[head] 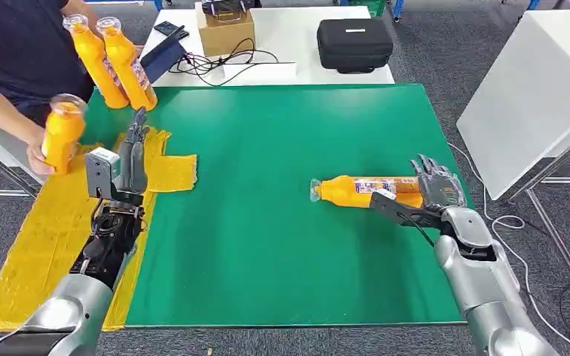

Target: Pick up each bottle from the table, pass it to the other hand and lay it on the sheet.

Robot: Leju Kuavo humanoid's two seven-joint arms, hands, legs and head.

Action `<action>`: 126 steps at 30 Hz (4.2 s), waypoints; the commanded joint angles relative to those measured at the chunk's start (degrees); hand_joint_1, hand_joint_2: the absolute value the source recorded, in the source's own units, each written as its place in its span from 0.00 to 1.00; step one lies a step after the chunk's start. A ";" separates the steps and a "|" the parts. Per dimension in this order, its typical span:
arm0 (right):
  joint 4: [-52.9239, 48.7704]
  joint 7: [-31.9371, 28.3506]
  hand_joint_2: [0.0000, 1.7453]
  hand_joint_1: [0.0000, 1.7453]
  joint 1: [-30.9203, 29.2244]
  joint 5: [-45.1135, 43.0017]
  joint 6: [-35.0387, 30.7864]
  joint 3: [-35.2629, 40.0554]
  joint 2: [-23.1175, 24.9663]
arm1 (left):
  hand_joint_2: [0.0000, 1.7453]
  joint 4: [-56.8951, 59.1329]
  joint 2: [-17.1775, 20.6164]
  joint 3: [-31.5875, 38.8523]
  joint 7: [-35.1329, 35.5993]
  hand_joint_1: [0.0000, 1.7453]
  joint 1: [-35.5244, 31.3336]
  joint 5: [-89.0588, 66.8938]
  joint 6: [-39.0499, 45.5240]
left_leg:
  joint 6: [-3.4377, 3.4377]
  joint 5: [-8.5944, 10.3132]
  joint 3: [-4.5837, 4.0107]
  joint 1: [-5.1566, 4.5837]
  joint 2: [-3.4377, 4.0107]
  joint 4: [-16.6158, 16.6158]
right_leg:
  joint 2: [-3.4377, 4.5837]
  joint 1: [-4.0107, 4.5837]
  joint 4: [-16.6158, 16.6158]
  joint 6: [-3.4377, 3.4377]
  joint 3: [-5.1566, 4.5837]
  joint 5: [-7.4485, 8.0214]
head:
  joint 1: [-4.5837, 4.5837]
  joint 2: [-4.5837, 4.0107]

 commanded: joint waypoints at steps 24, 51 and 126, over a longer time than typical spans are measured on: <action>37.93 1.14 1.00 0.00 -17.47 -1.07 5.79 3.06 2.12 | 0.00 2.42 -3.07 -3.43 0.24 0.00 -5.16 1.22 -1.67 | -0.03 -0.11 0.08 0.08 -0.12 0.14 | -0.22 0.08 0.03 0.13 0.19 -0.09 | -0.02 0.00; 37.33 1.03 1.00 0.00 -24.25 3.00 3.67 8.01 4.54 | 0.00 -1.40 -2.40 -3.84 0.69 0.00 -3.45 1.84 -1.35 | -0.03 -0.12 0.10 0.03 0.10 0.14 | 0.00 0.04 0.08 0.12 0.14 -0.07 | 0.00 0.00; 32.64 -10.47 1.00 1.00 -19.90 -14.41 -6.97 -2.87 9.36 | 0.00 1.48 -1.79 -4.80 0.88 0.00 -3.34 10.19 -6.19 | -0.01 -0.03 0.10 0.00 0.05 0.05 | -0.01 0.01 0.01 0.09 0.13 -0.01 | 0.00 0.00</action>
